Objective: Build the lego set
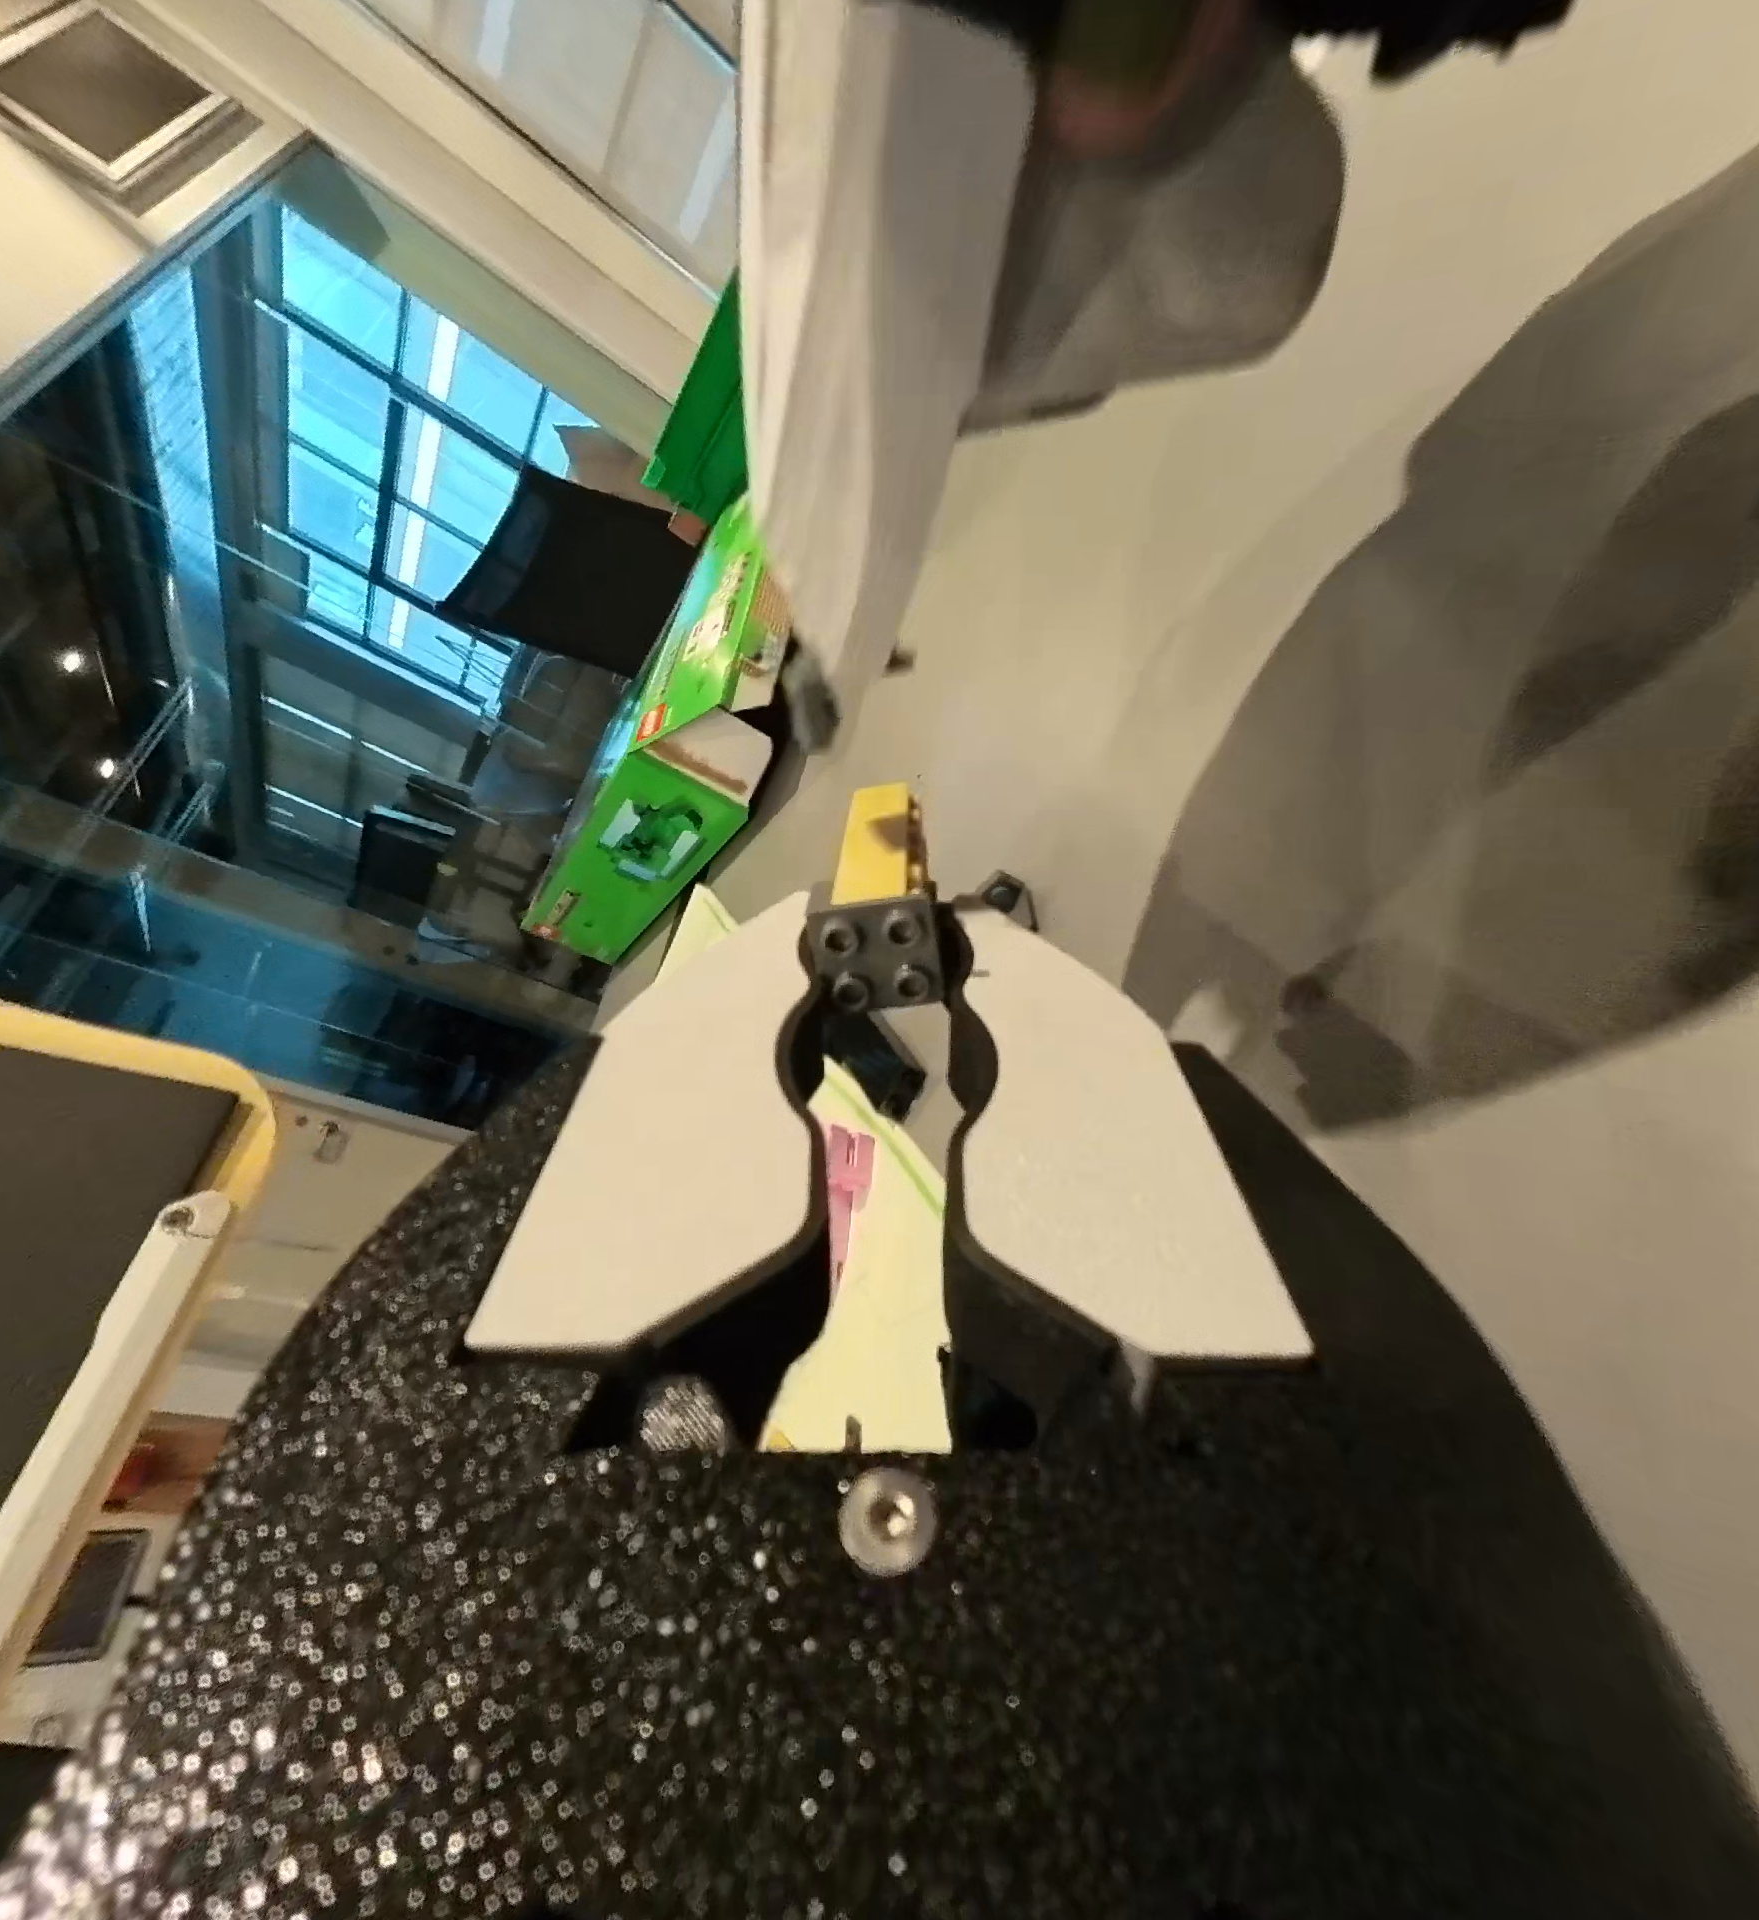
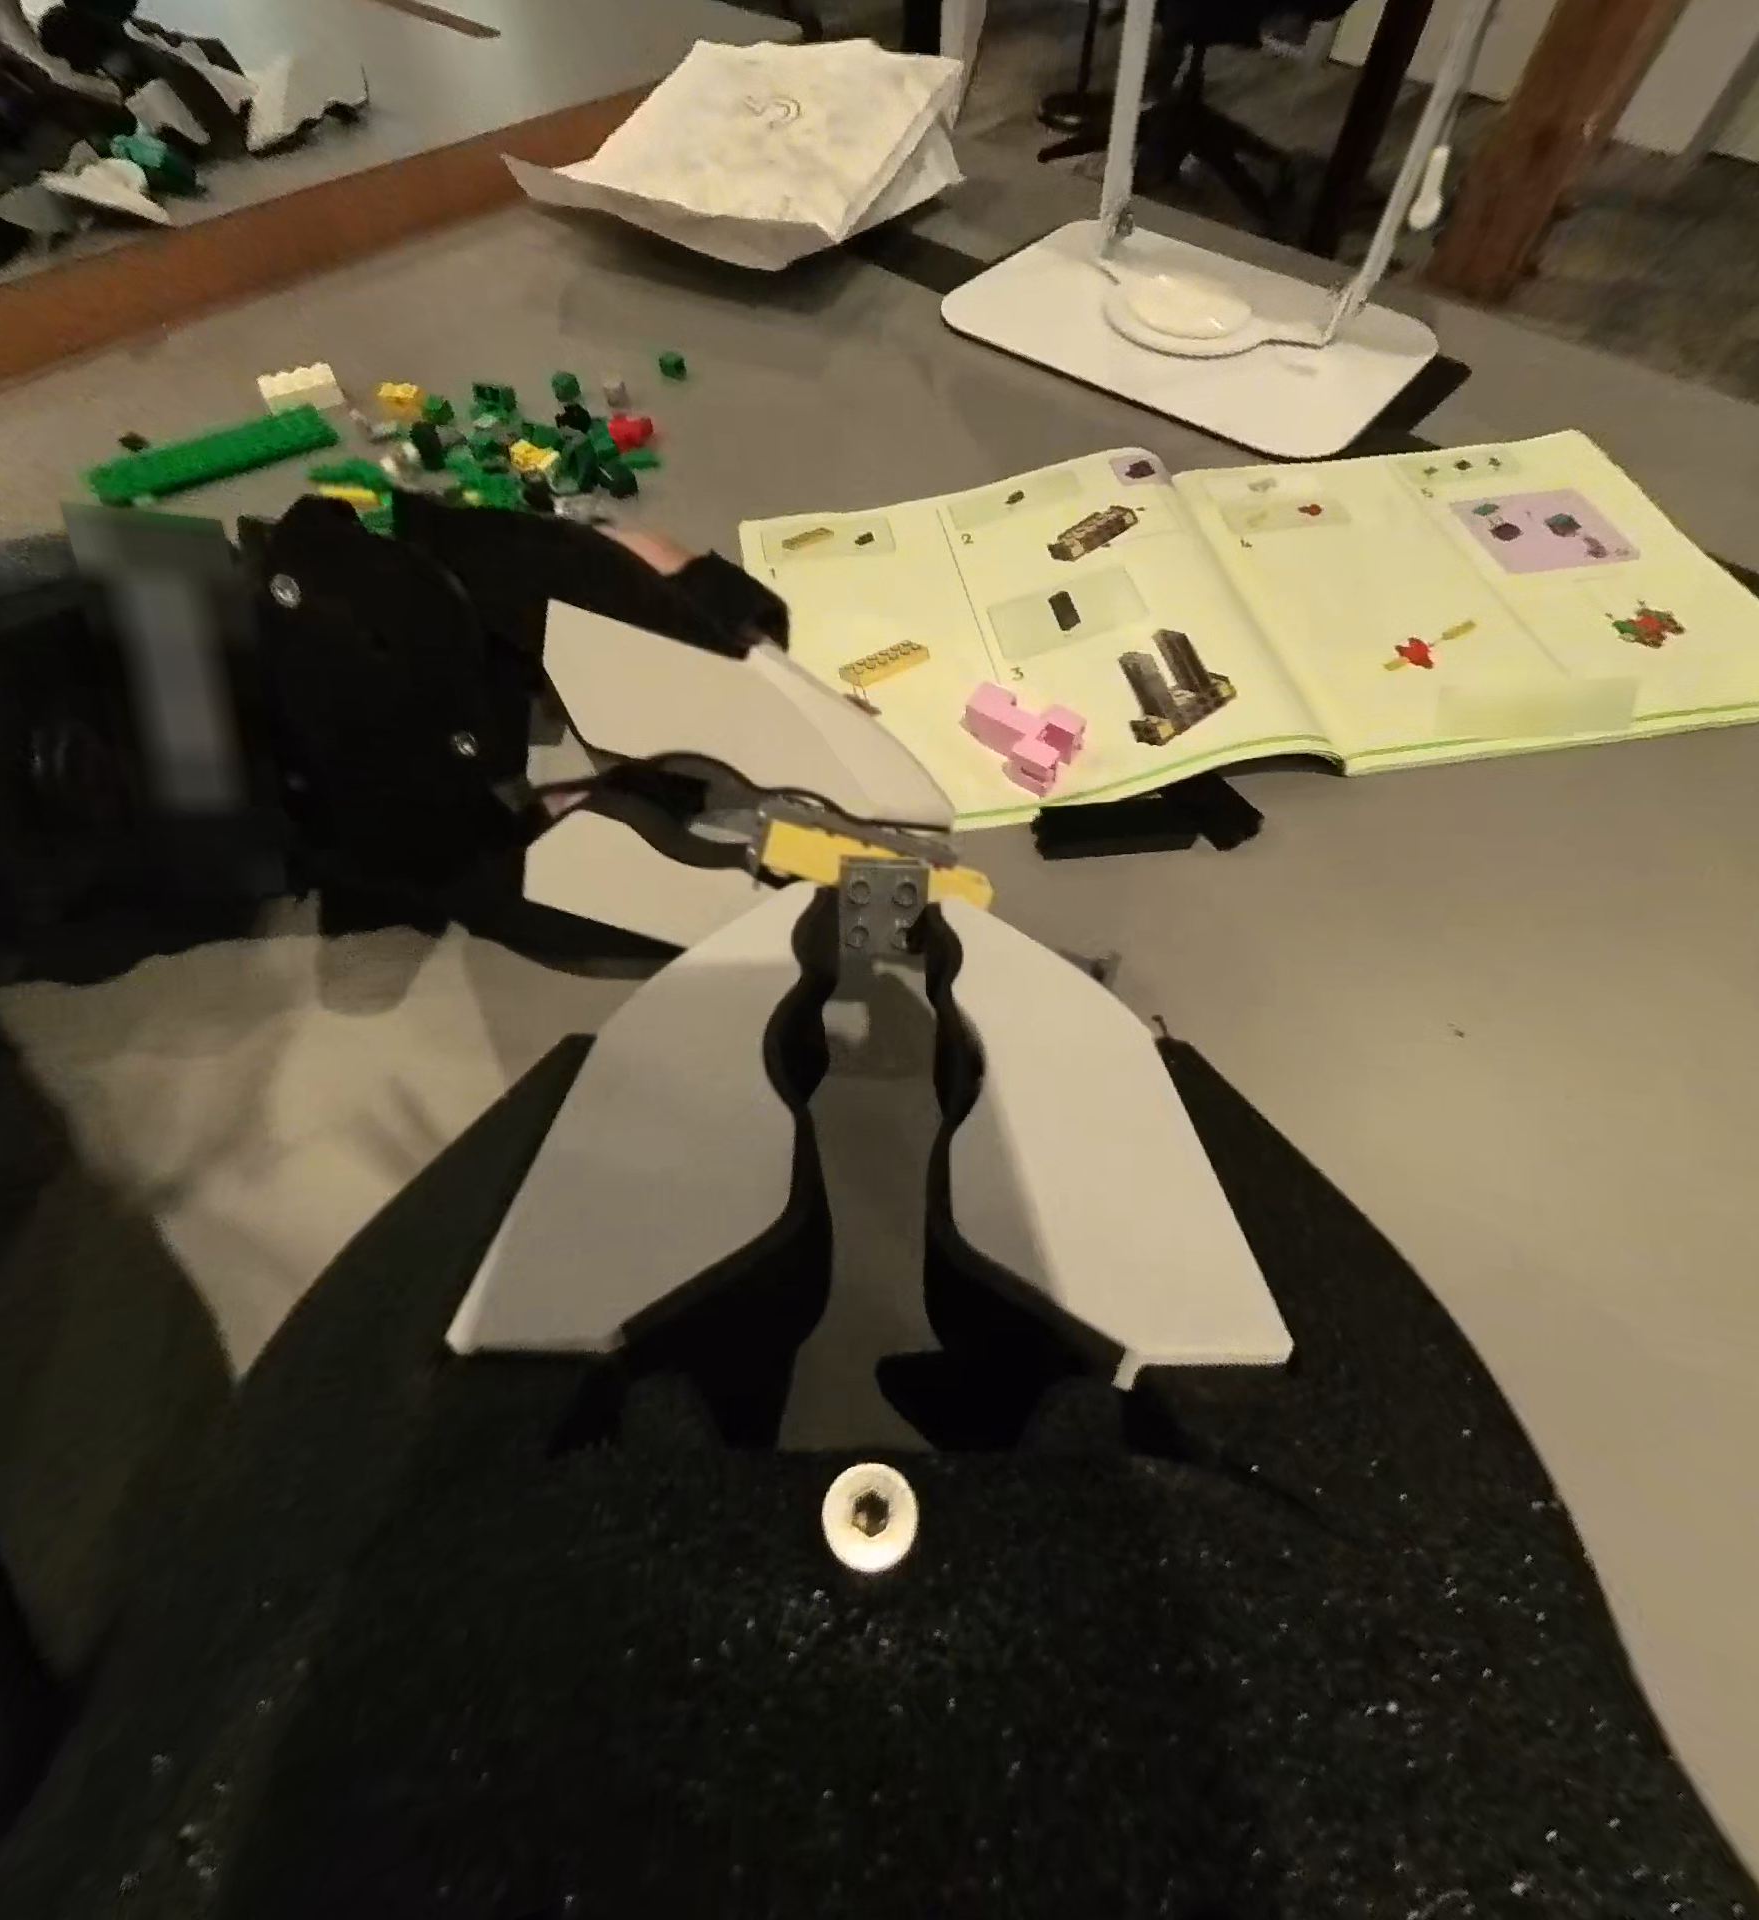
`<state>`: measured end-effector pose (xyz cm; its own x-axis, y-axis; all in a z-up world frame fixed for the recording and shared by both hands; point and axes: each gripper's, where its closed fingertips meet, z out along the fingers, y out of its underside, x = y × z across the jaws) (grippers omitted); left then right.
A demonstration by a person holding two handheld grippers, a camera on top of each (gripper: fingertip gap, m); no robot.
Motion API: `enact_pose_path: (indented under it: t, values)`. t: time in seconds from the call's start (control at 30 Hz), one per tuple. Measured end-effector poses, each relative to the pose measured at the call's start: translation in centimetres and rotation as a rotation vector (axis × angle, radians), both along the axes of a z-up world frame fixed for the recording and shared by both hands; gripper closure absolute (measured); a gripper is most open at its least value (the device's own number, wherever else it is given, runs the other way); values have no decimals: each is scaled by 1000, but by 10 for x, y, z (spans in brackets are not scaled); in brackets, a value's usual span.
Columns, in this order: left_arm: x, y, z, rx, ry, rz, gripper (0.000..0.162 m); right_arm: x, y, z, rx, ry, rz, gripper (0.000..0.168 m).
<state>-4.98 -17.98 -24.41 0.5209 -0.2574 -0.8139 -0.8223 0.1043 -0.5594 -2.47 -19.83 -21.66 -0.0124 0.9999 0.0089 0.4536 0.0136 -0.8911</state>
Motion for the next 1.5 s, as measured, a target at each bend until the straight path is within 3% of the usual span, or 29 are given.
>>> enact_pose_path:
  t: [0.23, 0.5, 1.27, 1.5]
  values:
    - [-1, 1, 0, 14, 34, 16, 143, -4, 2, 0, -138, 61, -62, 153]
    - [1, 2, -1, 40, 138, 46, 143, -10, -3, -7, -130, 23, -71, 153]
    - [4, 3, -4, 28, 163, 42, 143, -12, -6, -20, -190, -62, -78, 153]
    - [3, 3, -4, 25, 149, 46, 143, -13, -8, -19, -190, -63, -77, 144]
